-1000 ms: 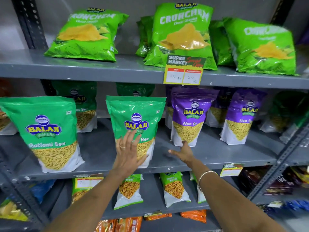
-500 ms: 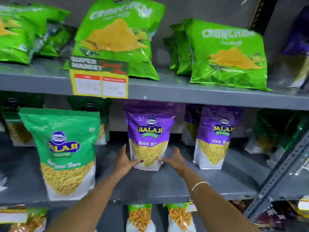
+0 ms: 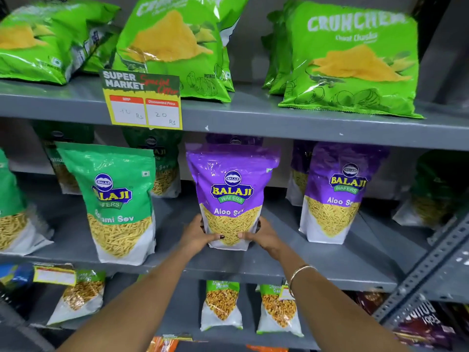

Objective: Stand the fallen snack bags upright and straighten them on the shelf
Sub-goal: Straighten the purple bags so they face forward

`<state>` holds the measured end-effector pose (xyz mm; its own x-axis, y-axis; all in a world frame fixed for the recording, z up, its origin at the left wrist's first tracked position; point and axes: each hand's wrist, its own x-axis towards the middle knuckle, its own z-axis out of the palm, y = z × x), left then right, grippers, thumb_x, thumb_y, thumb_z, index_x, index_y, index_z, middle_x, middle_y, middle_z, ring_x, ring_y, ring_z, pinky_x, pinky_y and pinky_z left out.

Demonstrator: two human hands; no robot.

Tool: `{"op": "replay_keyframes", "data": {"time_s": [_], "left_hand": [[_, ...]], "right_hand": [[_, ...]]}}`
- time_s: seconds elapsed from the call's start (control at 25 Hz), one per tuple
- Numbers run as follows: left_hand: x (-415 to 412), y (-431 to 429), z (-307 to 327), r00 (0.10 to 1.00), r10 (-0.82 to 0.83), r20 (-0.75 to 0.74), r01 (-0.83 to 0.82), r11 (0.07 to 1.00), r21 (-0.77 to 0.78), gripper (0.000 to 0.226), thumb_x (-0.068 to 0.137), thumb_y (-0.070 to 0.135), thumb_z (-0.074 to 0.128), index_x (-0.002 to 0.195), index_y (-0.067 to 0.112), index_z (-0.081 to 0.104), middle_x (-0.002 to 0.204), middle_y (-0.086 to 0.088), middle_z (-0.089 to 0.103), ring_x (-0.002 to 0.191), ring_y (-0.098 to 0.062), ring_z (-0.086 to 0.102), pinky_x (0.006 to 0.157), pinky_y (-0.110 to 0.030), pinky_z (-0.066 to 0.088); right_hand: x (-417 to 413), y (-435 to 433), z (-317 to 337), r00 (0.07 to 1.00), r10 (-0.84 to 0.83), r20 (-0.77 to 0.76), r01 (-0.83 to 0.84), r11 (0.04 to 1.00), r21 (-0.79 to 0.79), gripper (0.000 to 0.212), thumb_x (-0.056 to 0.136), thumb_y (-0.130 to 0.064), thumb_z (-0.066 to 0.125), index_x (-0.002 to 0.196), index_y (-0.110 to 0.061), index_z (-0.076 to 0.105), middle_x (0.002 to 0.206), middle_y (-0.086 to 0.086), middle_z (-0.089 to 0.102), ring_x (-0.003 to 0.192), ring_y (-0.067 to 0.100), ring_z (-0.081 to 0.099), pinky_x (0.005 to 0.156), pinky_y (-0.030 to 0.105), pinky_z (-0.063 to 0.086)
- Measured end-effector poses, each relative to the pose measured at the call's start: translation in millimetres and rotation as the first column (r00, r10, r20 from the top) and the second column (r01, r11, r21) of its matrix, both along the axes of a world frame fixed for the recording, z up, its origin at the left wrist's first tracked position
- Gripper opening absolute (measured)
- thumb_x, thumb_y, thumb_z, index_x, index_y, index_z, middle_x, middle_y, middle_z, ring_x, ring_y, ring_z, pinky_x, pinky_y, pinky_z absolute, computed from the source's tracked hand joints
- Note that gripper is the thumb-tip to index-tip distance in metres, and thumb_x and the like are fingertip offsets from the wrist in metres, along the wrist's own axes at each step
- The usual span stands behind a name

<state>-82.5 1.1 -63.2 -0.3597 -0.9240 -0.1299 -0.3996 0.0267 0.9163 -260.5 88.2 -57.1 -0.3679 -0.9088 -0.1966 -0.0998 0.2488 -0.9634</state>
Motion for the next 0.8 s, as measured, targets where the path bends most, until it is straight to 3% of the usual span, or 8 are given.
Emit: {"op": "replay_keyframes", "data": {"time_s": [0.08, 0.24, 0.32, 0.44, 0.52, 0.64, 0.8], "left_hand": [[7.5, 14.2, 2.1, 0.998, -0.003, 0.057, 0.004, 1.000, -0.013, 0.061, 0.063, 0.009, 0.082, 0.117, 0.006, 0.054, 0.118, -0.014, 0.066, 0.108, -0.030, 0.063, 0.096, -0.045, 0.051], [15.3, 36.5, 4.5, 0.990, 0.013, 0.139, -0.004, 0.998, -0.069, 0.062, 0.062, 0.025, 0.084, 0.115, 0.011, 0.056, 0.114, -0.011, 0.069, 0.110, -0.030, 0.062, 0.099, -0.045, 0.047], [17.0, 42.5, 7.3, 0.985, 0.009, 0.170, 0.006, 0.996, -0.090, 0.064, 0.062, 0.029, 0.084, 0.117, 0.013, 0.055, 0.116, -0.009, 0.069, 0.113, -0.029, 0.061, 0.101, -0.045, 0.045], [20.4, 49.8, 11.3, 0.975, -0.008, 0.224, 0.036, 0.992, -0.119, 0.069, 0.062, 0.035, 0.083, 0.121, 0.017, 0.052, 0.120, -0.007, 0.068, 0.117, -0.028, 0.059, 0.103, -0.044, 0.043], [21.7, 53.5, 13.6, 0.962, -0.004, 0.274, 0.046, 0.988, -0.145, 0.071, 0.063, 0.039, 0.081, 0.123, 0.018, 0.050, 0.124, -0.005, 0.066, 0.120, -0.028, 0.056, 0.103, -0.043, 0.042], [23.2, 57.8, 14.8, 0.952, -0.002, 0.305, 0.052, 0.986, -0.156, 0.071, 0.064, 0.041, 0.080, 0.124, 0.018, 0.048, 0.126, -0.005, 0.064, 0.123, -0.028, 0.054, 0.102, -0.042, 0.041], [23.9, 59.3, 13.6, 0.961, -0.013, 0.278, 0.052, 0.990, -0.133, 0.070, 0.066, 0.039, 0.079, 0.125, 0.017, 0.047, 0.127, -0.007, 0.063, 0.123, -0.030, 0.053, 0.104, -0.046, 0.040]], "right_hand": [[5.9, 15.5, -1.4, 0.999, 0.000, -0.032, 0.000, 1.000, -0.005, 0.067, 0.070, -0.004, 0.079, 0.129, -0.004, 0.047, 0.131, 0.013, 0.059, 0.106, 0.018, 0.055, 0.073, 0.022, 0.052], [15.1, 37.6, 3.0, 0.998, -0.001, -0.065, 0.002, 1.000, 0.010, 0.065, 0.073, -0.005, 0.077, 0.130, -0.004, 0.045, 0.130, 0.016, 0.059, 0.110, 0.029, 0.059, 0.093, 0.048, 0.051], [17.8, 45.1, 6.4, 0.997, 0.019, -0.078, -0.017, 1.000, 0.015, 0.064, 0.074, -0.004, 0.076, 0.130, -0.004, 0.045, 0.130, 0.017, 0.060, 0.109, 0.027, 0.059, 0.091, 0.045, 0.052], [22.2, 54.7, 9.4, 0.996, 0.042, -0.078, -0.042, 0.999, 0.005, 0.063, 0.076, -0.003, 0.074, 0.131, -0.004, 0.045, 0.131, 0.017, 0.059, 0.106, 0.021, 0.058, 0.072, 0.024, 0.054], [24.4, 58.6, 10.8, 0.995, 0.048, -0.083, -0.047, 0.999, 0.011, 0.062, 0.076, -0.003, 0.074, 0.131, -0.004, 0.045, 0.131, 0.017, 0.059, 0.108, 0.023, 0.058, 0.068, 0.022, 0.053], [24.9, 60.4, 10.8, 0.996, 0.044, -0.077, -0.042, 0.999, 0.021, 0.061, 0.078, -0.002, 0.072, 0.132, -0.003, 0.044, 0.132, 0.018, 0.058, 0.120, 0.030, 0.055, 0.086, 0.036, 0.052], [26.8, 60.0, 10.1, 0.997, 0.037, -0.074, -0.036, 0.999, 0.022, 0.061, 0.079, -0.001, 0.071, 0.133, -0.001, 0.042, 0.134, 0.019, 0.056, 0.123, 0.030, 0.053, 0.100, 0.040, 0.045]]}}
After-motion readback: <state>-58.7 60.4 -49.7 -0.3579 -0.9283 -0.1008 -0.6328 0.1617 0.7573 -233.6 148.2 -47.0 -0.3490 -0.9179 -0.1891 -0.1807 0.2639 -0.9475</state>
